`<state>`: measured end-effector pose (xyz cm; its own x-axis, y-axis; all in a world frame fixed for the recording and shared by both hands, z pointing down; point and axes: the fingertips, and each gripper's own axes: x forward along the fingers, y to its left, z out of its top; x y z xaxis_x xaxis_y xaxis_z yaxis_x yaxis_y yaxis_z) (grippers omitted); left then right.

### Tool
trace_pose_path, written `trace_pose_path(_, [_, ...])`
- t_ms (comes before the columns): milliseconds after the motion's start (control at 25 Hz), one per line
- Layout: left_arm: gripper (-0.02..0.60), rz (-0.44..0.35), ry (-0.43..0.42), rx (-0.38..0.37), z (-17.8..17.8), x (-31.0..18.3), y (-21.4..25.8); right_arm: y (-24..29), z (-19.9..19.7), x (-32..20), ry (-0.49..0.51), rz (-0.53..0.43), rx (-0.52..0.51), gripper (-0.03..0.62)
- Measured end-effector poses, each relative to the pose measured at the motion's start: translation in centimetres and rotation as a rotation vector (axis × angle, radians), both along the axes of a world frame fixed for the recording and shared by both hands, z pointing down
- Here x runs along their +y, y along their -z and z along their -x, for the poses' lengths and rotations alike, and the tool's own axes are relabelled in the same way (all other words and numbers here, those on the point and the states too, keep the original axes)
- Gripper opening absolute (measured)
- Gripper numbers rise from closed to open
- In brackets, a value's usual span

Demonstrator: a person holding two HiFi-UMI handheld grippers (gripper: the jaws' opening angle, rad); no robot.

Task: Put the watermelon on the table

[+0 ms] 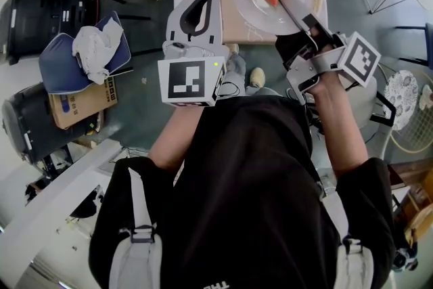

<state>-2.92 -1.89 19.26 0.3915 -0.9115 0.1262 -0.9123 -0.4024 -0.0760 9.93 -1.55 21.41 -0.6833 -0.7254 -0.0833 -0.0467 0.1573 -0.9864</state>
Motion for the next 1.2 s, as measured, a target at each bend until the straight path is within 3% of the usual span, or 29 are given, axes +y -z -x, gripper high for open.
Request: trace_pose_path(1200, [0.008, 0.029, -0.061, 0.023, 1.6, -11.3, -0.9, -0.3, 2.4, -9.7, -0.031, 0.03, 0.014, 0.026])
